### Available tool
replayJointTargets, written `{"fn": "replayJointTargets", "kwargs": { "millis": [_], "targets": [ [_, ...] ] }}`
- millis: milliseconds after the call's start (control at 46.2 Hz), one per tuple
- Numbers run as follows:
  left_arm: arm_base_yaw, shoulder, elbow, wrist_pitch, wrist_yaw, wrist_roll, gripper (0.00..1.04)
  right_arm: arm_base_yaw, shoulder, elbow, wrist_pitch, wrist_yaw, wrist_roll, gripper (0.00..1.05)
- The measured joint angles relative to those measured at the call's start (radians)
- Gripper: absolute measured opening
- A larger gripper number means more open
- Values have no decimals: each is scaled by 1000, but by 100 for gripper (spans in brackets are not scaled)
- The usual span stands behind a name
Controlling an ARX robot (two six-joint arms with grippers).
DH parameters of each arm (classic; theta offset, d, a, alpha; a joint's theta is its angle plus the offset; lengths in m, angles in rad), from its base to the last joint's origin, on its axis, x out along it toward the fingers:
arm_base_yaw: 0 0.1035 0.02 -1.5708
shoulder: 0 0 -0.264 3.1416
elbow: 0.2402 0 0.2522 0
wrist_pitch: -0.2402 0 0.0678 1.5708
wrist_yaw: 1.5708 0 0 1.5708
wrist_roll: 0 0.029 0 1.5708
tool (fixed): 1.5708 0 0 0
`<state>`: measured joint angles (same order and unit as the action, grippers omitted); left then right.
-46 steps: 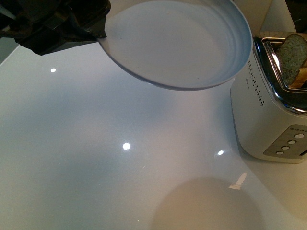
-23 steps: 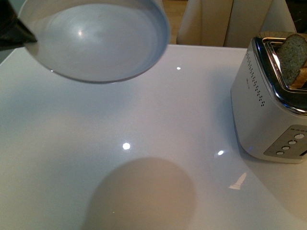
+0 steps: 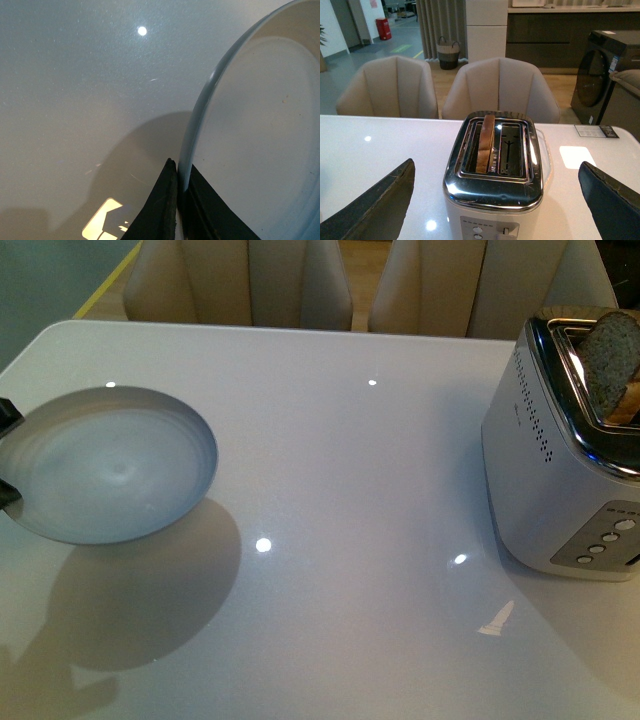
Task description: Left arm holds plate, right arm toasts bread
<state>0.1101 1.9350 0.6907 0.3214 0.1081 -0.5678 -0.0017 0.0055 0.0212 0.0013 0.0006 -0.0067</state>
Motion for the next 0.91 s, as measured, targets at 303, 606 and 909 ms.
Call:
{"fn": "replayJointTargets", "kwargs": {
  "millis": [303,606,909],
  "targets": [
    [2,187,5,170,31,-96,3,0,0,0,0,0,0,96],
    [2,315,58,246,50,-179,3,0,0,0,0,0,0,96],
    [-3,407,88,299,66,-209,3,0,0,0,0,0,0,96]
  ]
}}
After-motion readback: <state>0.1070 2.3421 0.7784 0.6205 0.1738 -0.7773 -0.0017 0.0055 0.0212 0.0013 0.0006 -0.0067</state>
